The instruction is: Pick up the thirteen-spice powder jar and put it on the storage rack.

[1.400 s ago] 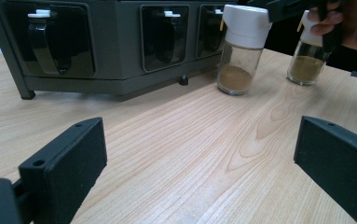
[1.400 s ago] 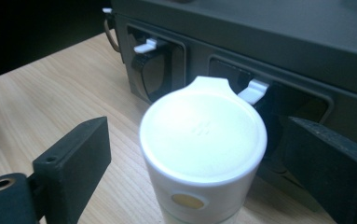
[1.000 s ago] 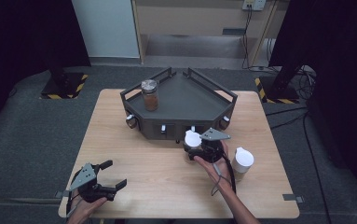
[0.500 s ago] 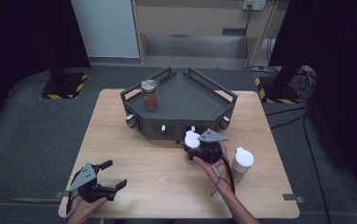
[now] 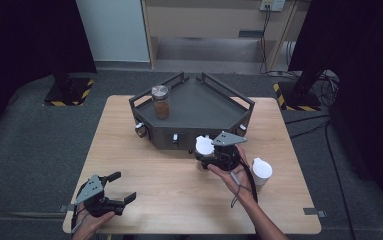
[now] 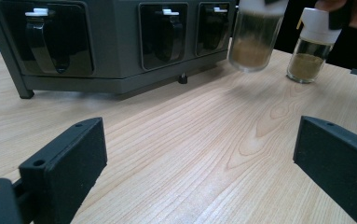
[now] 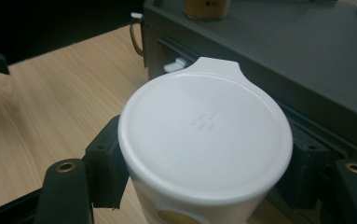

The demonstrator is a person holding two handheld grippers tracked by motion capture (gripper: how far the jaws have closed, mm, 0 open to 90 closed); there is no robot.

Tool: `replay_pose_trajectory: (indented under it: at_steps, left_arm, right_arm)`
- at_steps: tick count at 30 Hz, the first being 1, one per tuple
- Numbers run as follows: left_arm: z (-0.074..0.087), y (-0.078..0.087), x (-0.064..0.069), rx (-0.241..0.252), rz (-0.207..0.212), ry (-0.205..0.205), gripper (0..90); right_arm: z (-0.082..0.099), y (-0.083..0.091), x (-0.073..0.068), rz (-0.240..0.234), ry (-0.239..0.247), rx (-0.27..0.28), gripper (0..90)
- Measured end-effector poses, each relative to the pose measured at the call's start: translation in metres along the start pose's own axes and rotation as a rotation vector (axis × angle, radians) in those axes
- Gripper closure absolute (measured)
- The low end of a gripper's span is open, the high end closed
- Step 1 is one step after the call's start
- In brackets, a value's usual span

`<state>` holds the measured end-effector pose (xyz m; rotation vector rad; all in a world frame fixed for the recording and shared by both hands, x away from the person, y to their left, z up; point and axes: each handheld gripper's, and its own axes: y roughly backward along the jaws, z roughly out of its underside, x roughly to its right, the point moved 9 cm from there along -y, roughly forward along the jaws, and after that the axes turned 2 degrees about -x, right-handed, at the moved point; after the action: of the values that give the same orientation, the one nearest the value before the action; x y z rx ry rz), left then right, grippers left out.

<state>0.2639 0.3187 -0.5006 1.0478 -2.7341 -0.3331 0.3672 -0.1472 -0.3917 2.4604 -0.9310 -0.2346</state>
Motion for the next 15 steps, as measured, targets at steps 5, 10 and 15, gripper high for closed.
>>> replay_pose_trajectory:
  at_steps: [5,10,15]
  left_arm:
    - [0.000,0.000,0.000,-0.001,0.000,0.000,1.4]
    - [0.000,0.000,0.000,-0.003,0.000,0.002,1.5]
    - [0.000,0.000,0.000,-0.003,0.001,0.000,1.5]
  right_arm:
    - [-0.023,0.008,0.001,-0.038,-0.001,-0.005,30.7]
    - [-0.044,0.012,0.004,-0.058,-0.004,-0.012,30.7]
    - [-0.066,0.015,0.006,-0.079,-0.005,-0.014,30.7]
